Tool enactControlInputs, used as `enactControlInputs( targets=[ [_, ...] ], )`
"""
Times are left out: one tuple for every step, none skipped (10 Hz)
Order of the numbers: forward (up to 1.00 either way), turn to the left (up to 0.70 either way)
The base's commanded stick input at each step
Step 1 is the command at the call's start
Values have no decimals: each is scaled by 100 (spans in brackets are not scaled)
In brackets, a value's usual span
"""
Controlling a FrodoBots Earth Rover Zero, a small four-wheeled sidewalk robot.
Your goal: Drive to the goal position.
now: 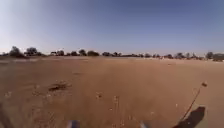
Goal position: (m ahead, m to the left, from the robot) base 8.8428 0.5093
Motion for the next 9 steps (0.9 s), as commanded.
enactControlInputs(
  targets=[
    [100, 0],
    [100, 0],
    [100, 0],
    [100, 0],
    [100, 0],
    [100, 0],
    [100, 0],
    [100, 0],
    [100, 0]
  ],
)
